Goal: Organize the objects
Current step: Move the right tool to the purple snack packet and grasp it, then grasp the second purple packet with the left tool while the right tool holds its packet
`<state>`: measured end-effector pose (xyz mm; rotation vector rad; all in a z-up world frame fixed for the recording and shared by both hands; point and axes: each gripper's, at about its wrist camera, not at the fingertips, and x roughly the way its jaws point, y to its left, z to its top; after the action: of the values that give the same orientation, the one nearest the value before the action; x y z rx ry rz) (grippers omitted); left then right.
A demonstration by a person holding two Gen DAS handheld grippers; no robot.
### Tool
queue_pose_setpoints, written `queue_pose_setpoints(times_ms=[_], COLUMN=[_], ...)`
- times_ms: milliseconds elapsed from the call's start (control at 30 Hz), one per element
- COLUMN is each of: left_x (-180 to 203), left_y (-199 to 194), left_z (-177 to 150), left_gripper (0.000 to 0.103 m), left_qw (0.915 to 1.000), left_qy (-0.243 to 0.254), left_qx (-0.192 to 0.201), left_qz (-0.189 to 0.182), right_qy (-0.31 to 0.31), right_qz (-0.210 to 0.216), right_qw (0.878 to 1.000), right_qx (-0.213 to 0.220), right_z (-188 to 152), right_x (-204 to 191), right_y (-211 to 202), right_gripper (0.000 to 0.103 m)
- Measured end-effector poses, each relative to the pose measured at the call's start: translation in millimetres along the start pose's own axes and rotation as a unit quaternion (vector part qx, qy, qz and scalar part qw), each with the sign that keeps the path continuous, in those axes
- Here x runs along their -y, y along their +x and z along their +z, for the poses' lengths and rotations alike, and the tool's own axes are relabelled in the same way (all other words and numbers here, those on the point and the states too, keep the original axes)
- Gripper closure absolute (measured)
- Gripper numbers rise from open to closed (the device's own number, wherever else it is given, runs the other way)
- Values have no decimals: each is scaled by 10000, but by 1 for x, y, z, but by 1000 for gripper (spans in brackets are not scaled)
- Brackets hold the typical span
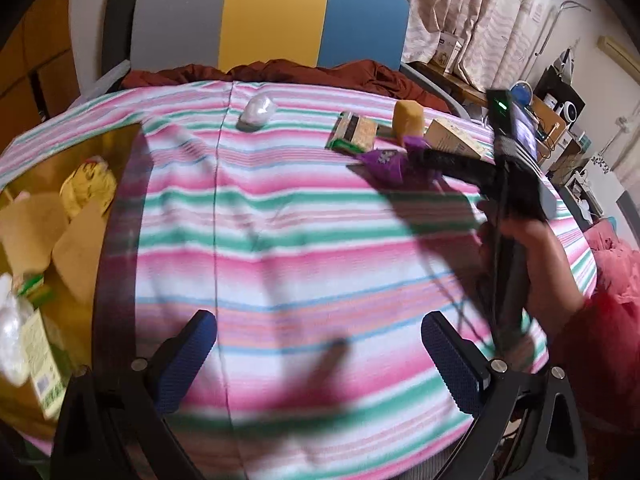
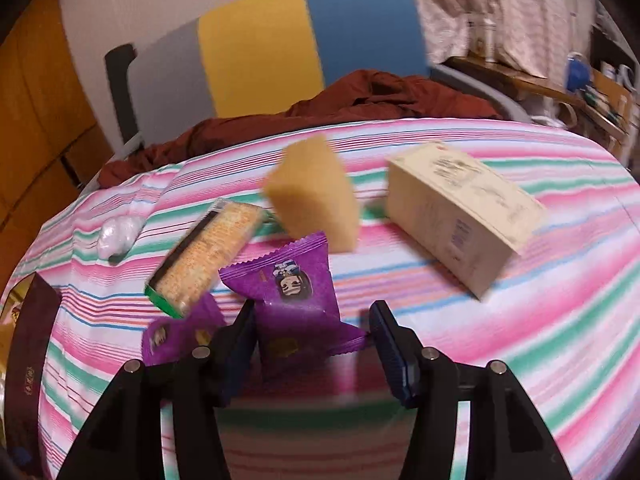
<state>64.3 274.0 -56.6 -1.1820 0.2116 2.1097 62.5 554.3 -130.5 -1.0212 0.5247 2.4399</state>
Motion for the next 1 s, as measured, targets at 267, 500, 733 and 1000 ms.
queue_pose_setpoints(times_ms=[267,500,733,1000], left_x=[26,62,76,78], left_y=[37,93,137,151], left_z=[52,100,117,114], left_gripper=[0,0,1,53], left_qw=[9988,9924,9873,9862], left_qy=[349,1066,1494,1626], left_qx=[292,546,463,310], left_qz=[172,293,271,-13], right_qy=[784,1016,1018,924], right_qz=[-750,-1113,-1291,-1373], right_qw=[9920,9849,9816,9813], right_qx=[646,857,973,981], right_z=[-19,-24,-23,-23], right_x=[24,31,28,26], right_y=[-35,-45,-45,-44], right_gripper=[46,46,46,46])
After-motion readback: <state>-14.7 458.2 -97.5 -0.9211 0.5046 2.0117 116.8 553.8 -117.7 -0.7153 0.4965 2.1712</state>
